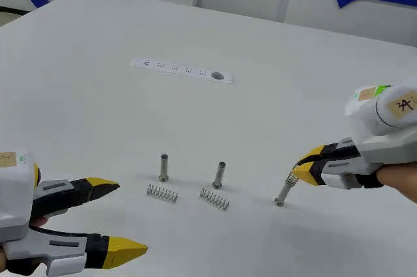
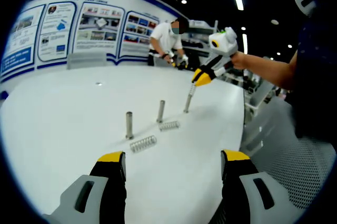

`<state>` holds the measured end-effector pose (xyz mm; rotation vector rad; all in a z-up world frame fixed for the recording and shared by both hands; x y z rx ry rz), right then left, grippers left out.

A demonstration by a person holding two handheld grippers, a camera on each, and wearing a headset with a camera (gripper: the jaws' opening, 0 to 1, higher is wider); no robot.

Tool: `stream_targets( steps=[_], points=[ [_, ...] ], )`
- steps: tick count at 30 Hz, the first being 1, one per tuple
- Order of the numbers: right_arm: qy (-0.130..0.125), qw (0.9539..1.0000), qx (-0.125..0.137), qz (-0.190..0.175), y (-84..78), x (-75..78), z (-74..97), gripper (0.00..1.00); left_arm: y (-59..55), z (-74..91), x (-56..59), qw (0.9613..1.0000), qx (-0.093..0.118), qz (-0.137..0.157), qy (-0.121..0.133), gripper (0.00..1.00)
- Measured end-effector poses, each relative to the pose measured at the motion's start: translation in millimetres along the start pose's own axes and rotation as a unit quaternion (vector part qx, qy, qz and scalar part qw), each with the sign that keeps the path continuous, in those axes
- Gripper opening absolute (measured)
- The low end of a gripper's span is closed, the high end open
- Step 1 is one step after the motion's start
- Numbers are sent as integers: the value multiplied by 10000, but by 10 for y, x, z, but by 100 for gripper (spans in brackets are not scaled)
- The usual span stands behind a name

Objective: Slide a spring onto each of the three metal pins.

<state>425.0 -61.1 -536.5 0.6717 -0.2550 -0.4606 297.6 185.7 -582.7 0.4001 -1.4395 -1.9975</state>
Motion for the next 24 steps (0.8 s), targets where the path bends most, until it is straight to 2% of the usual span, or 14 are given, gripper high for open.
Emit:
stream_targets(
  steps=[24],
  points=[
    [131, 9989, -301, -334, -263, 71, -386, 12, -21, -12, 12, 10000, -61, 21, -31, 75]
  ],
)
Point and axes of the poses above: the centre of the closed fingertips' face, and the gripper's own axes: z roughly backward along the fingers, x roughly to its right, y roughly out of its top, the point moved 4 cm from there along z, roughly backward along the fingers, and after that the axes turned 6 degrees about -z, right-handed, at the moved point
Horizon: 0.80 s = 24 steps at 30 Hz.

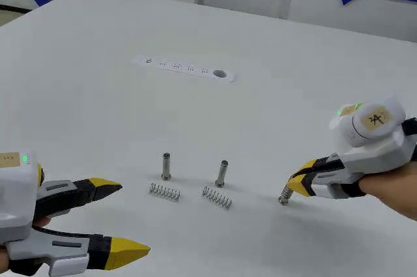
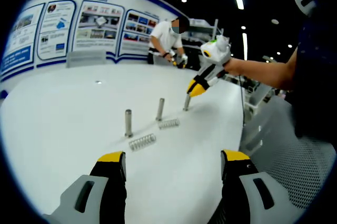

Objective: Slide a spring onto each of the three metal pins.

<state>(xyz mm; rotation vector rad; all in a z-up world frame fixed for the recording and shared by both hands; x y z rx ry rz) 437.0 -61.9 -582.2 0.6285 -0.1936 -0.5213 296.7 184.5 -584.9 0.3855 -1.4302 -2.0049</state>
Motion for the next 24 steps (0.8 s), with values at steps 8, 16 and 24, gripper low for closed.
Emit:
stream_targets(
  steps=[8, 16, 24],
  points=[
    [37, 9999, -87, -44, -63, -2, -52, 12, -1, 2, -5, 10000, 8, 11, 10, 75],
    [25, 10000, -59, -4, -54, -12, -43, 14, 0, 4, -1, 10000, -1, -3, 8, 75],
    [-79, 9998, 68, 194, 54, -57, 61, 17, 4, 3, 5, 10000, -8, -18, -4, 75]
  ],
)
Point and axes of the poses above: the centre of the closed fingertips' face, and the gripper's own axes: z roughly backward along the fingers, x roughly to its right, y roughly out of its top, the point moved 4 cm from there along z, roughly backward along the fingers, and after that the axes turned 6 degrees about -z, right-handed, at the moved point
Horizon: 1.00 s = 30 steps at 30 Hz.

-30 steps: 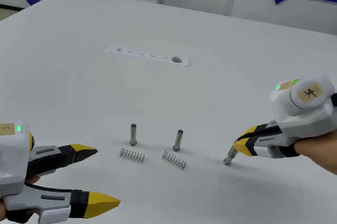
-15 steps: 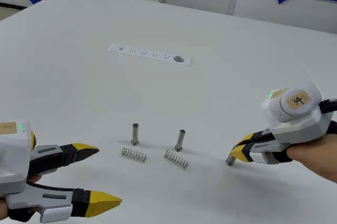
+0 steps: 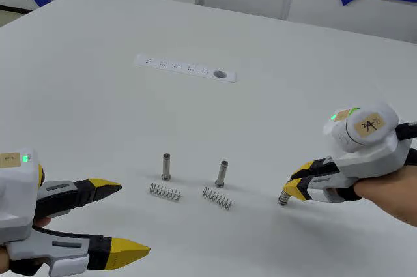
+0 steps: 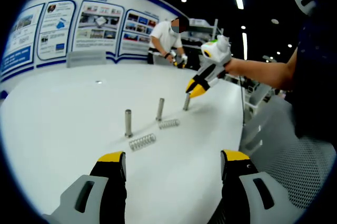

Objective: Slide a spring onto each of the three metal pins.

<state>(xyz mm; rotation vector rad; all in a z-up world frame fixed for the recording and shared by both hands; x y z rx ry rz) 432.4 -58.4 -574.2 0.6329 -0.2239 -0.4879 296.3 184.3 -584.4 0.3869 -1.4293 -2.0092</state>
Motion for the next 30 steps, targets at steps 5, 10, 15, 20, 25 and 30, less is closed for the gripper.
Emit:
stream_targets(
  steps=[5, 10, 15, 20, 25, 30],
  points=[
    [3, 9998, 144, 146, 145, -71, 40, 17, 0, 0, 4, 10000, -9, -10, -5, 75],
    [125, 9994, 218, 226, 242, -180, -16, 17, -1, 1, 4, 10000, -18, -12, -7, 75],
    [320, 9987, 199, 340, 296, -337, -128, 17, 0, 5, 0, 10000, -10, -6, 5, 75],
    [542, 9977, 152, 377, 307, -487, -270, 17, -2, 7, -1, 10000, -19, -6, 7, 75],
    [683, 9968, 95, 416, 294, -582, -387, 17, -3, 6, 1, 10000, -26, -6, 5, 75],
    [789, 9961, 12, 393, 255, -634, -508, 16, -8, 5, -6, 10000, -37, -3, 13, 75]
  ],
)
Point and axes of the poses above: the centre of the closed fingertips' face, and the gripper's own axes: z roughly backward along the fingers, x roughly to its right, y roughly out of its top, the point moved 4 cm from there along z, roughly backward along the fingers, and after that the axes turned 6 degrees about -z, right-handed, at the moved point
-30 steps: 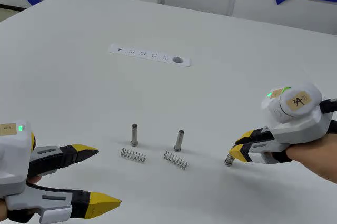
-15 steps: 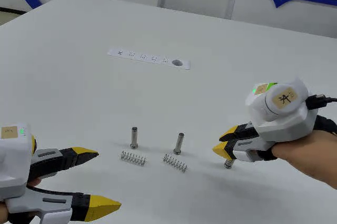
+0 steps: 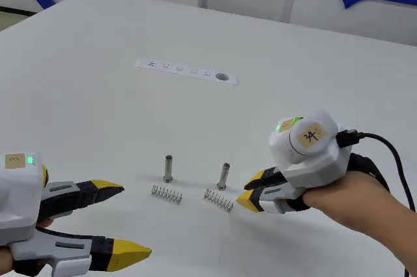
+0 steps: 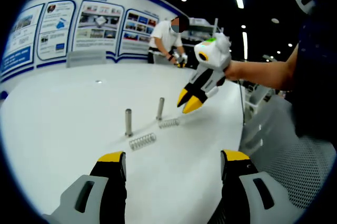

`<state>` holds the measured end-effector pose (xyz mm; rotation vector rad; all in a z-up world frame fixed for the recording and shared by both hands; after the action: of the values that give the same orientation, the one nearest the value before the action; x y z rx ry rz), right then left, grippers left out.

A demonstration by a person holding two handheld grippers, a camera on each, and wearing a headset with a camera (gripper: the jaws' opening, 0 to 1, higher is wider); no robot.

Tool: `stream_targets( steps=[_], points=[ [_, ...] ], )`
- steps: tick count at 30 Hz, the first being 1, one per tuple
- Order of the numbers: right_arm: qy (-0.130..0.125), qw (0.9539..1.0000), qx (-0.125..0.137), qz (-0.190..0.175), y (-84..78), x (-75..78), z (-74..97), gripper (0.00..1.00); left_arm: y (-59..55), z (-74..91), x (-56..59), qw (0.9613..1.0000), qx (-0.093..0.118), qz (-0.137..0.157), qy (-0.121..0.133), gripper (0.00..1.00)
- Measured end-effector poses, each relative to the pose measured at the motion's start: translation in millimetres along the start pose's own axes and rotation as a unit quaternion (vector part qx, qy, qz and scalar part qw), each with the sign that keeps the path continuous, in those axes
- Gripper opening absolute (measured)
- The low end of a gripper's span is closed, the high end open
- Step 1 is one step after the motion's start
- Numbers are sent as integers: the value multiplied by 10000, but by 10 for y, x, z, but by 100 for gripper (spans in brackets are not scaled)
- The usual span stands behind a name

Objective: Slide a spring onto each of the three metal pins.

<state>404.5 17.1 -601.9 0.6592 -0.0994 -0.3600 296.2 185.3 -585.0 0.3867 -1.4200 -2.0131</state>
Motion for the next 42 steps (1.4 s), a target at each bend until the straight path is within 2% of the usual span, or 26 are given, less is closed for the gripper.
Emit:
stream_targets(
  steps=[10, 21, 30, 35, 42],
  points=[
    [128, 9998, -106, -62, -61, -59, -207, 16, -18, -1, -2, 10000, -40, 20, 7, 74],
    [137, 9997, -158, -118, -122, -73, -297, 15, -28, -2, -9, 10000, -58, 51, 19, 74],
    [118, 9998, -166, -77, -115, -90, -278, 12, -33, -4, -8, 10000, -72, 55, 14, 74],
    [34, 9997, -165, 147, -61, -119, -200, 12, -30, -5, -6, 10000, -68, 55, 11, 74],
    [-27, 9996, -74, 273, 37, -125, -88, 12, -27, -6, 0, 10000, -65, 50, 0, 74]
  ],
)
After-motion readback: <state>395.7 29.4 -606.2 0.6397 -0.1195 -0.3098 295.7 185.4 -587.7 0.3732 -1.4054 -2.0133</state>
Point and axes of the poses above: the centre of the closed fingertips' face, and the gripper's own axes: z roughly backward along the fingers, x roughly to its right, y roughly out of its top, the point moved 4 cm from there along z, roughly backward along the fingers, and after that the axes turned 6 degrees about -z, right-handed, at the moved point
